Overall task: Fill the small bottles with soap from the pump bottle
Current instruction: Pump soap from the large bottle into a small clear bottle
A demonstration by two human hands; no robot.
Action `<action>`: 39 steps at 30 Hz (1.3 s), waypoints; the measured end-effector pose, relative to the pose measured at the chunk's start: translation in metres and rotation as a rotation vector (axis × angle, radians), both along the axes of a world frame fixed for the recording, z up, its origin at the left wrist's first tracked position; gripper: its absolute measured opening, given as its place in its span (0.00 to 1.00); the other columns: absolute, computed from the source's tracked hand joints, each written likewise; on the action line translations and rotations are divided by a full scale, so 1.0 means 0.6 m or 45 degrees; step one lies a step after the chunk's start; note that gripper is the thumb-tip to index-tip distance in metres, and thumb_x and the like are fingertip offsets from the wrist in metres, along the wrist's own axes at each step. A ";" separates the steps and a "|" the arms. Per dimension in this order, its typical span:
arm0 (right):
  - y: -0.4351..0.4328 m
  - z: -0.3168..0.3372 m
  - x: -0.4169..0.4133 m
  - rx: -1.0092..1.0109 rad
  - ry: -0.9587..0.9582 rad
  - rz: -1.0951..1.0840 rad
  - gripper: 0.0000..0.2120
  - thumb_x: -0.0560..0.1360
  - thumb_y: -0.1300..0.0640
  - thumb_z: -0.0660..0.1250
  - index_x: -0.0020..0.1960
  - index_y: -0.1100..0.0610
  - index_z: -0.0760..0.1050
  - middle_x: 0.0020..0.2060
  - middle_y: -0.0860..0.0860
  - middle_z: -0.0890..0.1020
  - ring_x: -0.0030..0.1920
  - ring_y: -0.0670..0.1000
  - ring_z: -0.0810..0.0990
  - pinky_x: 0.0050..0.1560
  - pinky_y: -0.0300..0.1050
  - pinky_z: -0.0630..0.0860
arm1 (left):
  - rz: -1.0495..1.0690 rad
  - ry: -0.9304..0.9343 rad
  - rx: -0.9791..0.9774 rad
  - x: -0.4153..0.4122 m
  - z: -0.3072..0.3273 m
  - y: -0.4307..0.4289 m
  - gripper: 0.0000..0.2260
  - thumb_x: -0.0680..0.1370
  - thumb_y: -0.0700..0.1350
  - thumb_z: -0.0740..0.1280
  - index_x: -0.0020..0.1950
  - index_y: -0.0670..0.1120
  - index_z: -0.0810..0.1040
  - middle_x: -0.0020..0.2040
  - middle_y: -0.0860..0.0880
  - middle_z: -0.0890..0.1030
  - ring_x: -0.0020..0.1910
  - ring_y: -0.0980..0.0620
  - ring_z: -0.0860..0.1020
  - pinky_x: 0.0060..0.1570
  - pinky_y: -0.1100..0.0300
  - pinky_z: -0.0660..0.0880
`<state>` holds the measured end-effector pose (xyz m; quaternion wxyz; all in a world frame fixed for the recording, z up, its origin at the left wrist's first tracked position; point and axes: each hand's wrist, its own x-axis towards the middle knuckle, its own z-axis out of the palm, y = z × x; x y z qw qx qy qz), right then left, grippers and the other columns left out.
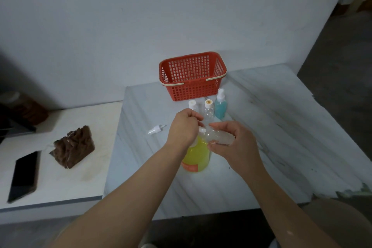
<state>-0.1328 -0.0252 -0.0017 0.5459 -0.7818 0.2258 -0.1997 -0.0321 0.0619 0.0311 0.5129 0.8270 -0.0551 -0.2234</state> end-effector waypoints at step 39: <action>0.007 0.005 -0.014 -0.032 0.033 -0.011 0.22 0.62 0.62 0.78 0.53 0.50 0.79 0.49 0.46 0.80 0.50 0.45 0.78 0.46 0.31 0.72 | 0.029 0.035 -0.126 0.000 0.005 0.006 0.14 0.76 0.33 0.55 0.38 0.44 0.76 0.35 0.45 0.79 0.36 0.51 0.76 0.47 0.55 0.75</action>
